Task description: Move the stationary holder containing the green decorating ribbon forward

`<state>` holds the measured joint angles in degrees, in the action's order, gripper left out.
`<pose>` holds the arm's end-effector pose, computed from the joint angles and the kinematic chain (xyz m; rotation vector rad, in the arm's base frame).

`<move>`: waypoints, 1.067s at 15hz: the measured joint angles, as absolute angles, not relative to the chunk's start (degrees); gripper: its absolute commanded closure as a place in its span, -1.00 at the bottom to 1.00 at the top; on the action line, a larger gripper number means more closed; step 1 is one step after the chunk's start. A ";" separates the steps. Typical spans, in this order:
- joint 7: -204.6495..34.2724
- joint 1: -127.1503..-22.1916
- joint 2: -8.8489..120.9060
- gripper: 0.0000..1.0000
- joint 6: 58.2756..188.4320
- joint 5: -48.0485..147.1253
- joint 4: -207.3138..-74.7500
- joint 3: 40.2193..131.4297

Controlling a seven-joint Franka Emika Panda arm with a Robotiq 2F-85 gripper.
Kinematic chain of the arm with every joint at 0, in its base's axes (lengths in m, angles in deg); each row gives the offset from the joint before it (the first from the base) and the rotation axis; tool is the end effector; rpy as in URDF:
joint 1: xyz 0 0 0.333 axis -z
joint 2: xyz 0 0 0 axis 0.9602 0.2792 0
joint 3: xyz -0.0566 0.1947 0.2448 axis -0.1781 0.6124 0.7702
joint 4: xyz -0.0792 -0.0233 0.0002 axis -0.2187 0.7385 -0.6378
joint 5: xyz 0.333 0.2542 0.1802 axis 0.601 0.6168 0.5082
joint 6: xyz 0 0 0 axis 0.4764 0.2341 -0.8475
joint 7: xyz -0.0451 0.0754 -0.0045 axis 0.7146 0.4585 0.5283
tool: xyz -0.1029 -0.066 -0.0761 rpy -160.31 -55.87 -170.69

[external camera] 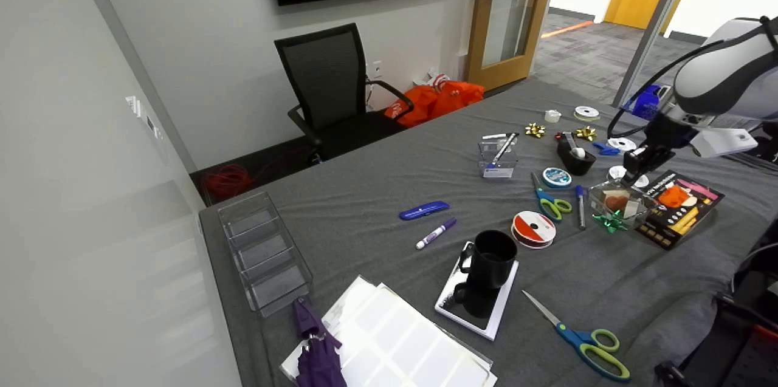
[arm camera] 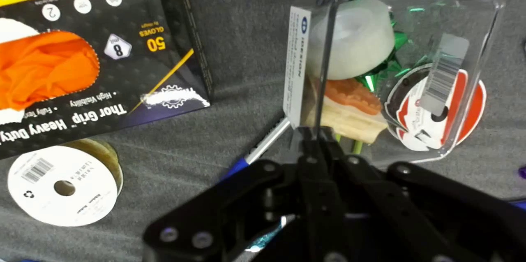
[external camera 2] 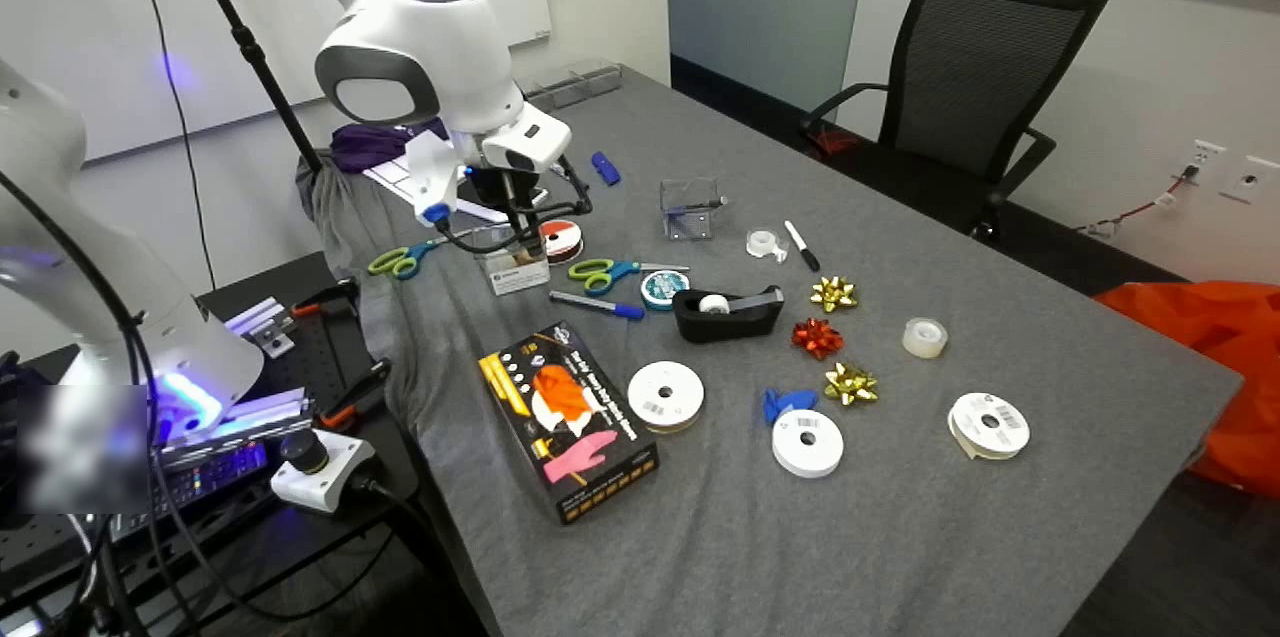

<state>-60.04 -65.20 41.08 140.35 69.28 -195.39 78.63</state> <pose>0.4622 -0.1693 0.1717 -3.0024 0.3621 -0.1564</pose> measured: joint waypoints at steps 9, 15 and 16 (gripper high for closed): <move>-47.09 -65.09 47.34 0.98 144.64 80.37 -194.64 81.65; -37.32 -64.88 51.56 0.25 148.41 83.08 -194.65 81.66; -36.35 -64.82 51.97 0.13 148.84 83.32 -194.65 81.66</move>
<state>-36.35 -64.82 51.97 148.84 83.32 -194.65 81.66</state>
